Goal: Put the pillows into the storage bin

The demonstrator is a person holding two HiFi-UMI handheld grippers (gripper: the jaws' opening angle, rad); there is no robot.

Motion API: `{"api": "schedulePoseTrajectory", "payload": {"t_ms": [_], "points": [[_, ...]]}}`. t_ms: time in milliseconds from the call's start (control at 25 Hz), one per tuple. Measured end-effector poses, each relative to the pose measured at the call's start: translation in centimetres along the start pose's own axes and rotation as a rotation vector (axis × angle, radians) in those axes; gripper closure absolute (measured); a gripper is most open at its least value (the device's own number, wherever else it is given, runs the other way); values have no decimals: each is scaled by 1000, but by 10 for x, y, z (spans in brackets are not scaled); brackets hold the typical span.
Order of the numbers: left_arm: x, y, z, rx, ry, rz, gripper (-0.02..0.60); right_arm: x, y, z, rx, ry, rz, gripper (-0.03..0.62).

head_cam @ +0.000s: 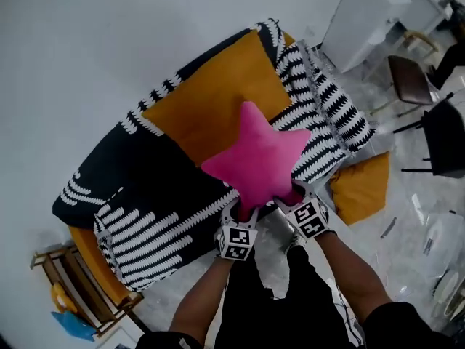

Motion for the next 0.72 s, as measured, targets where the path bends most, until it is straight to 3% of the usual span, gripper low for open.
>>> {"api": "schedulePoseTrajectory", "payload": {"t_ms": [320,600,720], "points": [[103,112,-62,173,-48,227,371,-95,116,94,205,-27,207,326],[181,231,-88,333,-111,403,370,-184,183,200,395,-49,372,322],[212,282,-90,375,-131,466,368,-217,208,245,428,-57,417,318]]}}
Point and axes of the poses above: the fingertips, and each gripper's own axes: x forward along the fingers, y to its right, z out of its underside, the point moved 10 cm from there along -x, backward along the fingers, and after that the axes turned 13 degrees about z, right-handed, at the moved point
